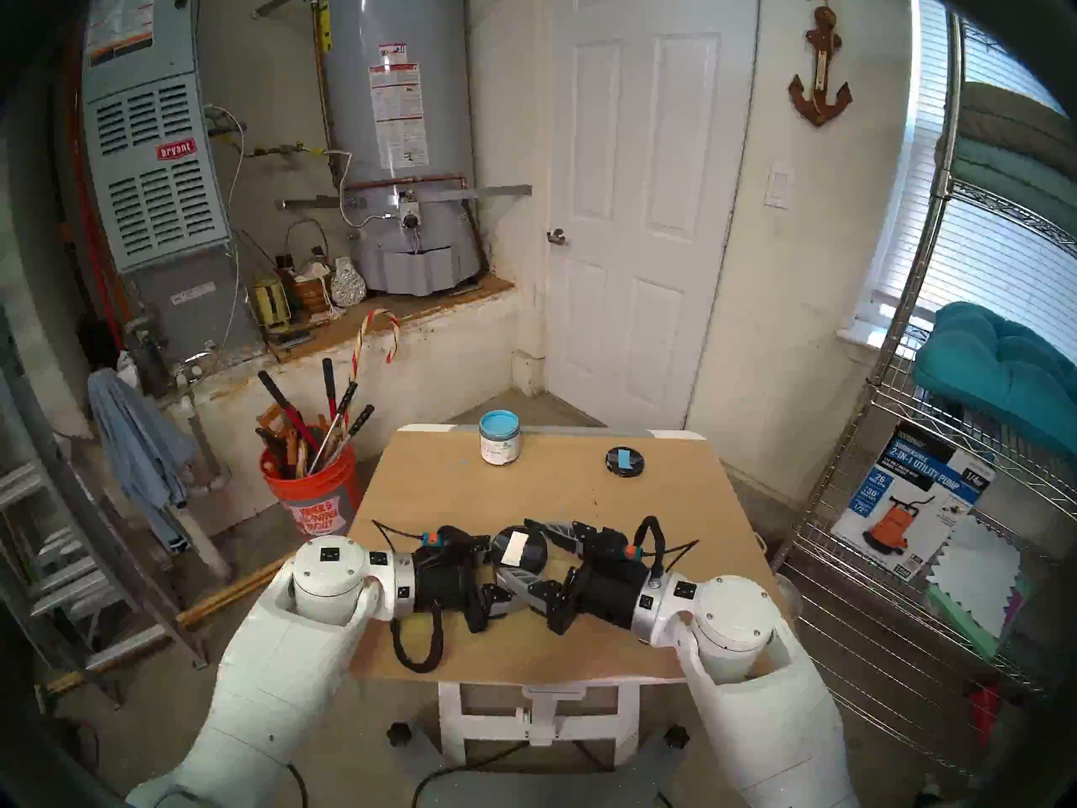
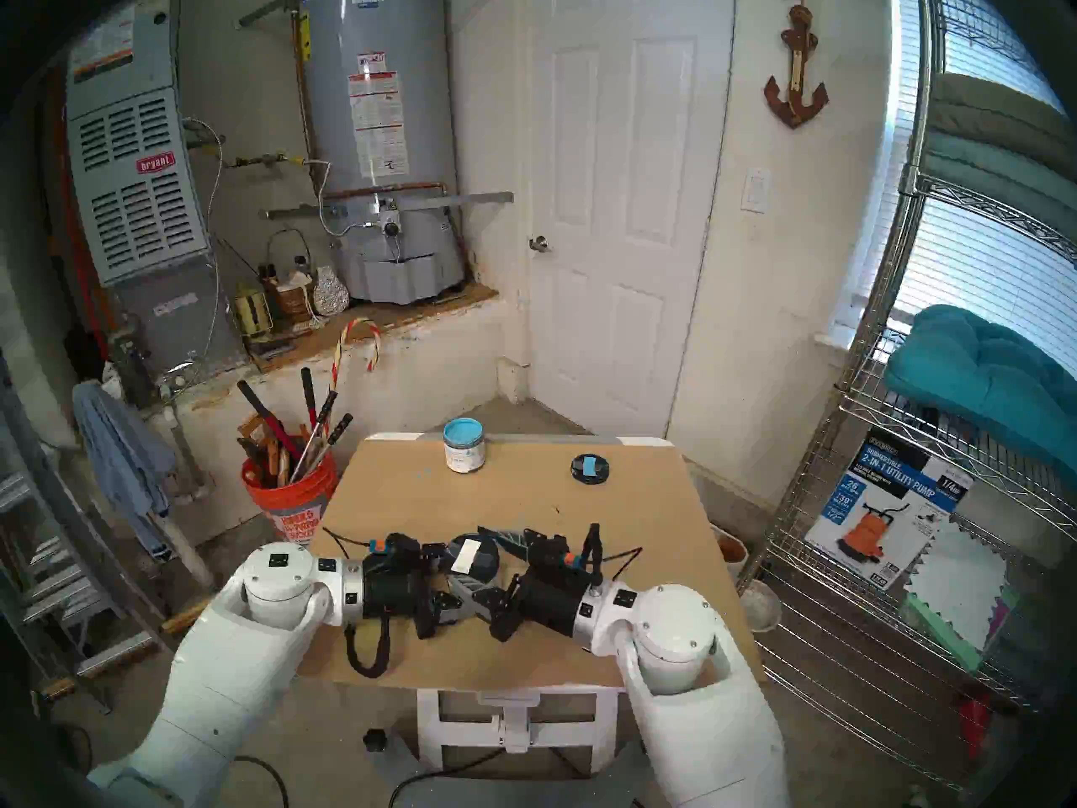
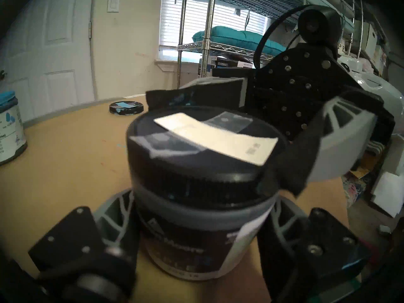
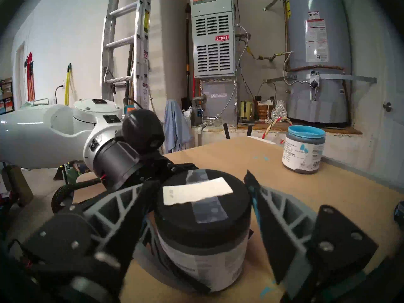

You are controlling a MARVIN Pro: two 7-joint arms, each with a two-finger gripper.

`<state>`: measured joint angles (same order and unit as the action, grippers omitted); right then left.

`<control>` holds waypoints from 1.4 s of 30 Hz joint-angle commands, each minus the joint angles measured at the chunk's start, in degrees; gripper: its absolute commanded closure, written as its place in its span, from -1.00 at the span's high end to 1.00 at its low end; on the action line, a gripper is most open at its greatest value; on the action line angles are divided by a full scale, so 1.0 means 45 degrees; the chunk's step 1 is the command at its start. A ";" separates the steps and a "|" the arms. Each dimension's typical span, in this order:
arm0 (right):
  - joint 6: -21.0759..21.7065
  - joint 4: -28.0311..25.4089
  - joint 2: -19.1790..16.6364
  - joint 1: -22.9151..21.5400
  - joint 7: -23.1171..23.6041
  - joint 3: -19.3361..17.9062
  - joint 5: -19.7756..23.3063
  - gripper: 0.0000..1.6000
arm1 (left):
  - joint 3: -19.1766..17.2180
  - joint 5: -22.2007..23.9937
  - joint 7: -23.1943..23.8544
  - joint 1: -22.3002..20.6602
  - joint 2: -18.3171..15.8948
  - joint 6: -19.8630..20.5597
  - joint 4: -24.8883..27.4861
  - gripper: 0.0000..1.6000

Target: Open paint jar

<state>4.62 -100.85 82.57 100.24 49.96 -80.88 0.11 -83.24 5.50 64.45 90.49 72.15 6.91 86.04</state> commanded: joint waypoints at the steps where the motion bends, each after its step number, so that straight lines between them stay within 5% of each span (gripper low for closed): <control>1: 0.0053 -0.0127 0.0005 -0.0246 0.0267 0.0237 0.0024 -0.40 | -0.0043 0.0064 0.0101 0.0030 -0.0063 -0.0048 0.0107 -1.00; 5: 0.0059 -0.0085 -0.0042 -0.0290 0.0323 0.0225 0.0023 -0.33 | -0.0055 0.0074 0.0143 0.0013 -0.0090 -0.0035 0.0119 -1.00; 9: 0.0013 -0.0065 -0.0155 -0.0361 0.0402 0.0252 -0.0035 -0.54 | -0.0063 0.0059 0.0253 -0.0041 -0.0132 0.0068 0.0187 -1.00; 13: 0.0063 -0.0035 -0.0261 -0.0451 0.0566 0.0255 -0.0019 -0.43 | -0.0049 0.0051 0.0321 -0.0100 -0.0159 0.0095 0.0169 -1.00; 14: 0.0050 -0.0042 -0.0239 -0.0427 0.0540 0.0228 -0.0004 -0.15 | -0.0047 0.0048 0.0331 -0.0113 -0.0160 0.0095 0.0162 -1.00; 15: 0.0051 -0.0044 -0.0237 -0.0421 0.0547 0.0215 0.0013 1.00 | -0.0047 0.0045 0.0335 -0.0120 -0.0156 0.0095 0.0155 -1.00; 42: -0.0012 -0.0002 0.0119 -0.0279 0.0313 0.0193 0.0085 1.00 | -0.0081 0.0035 0.0375 -0.0026 -0.0127 0.0146 0.0312 -1.00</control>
<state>5.62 -100.27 81.90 98.90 52.13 -80.66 0.52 -83.38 5.33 66.11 90.25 71.46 7.62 86.29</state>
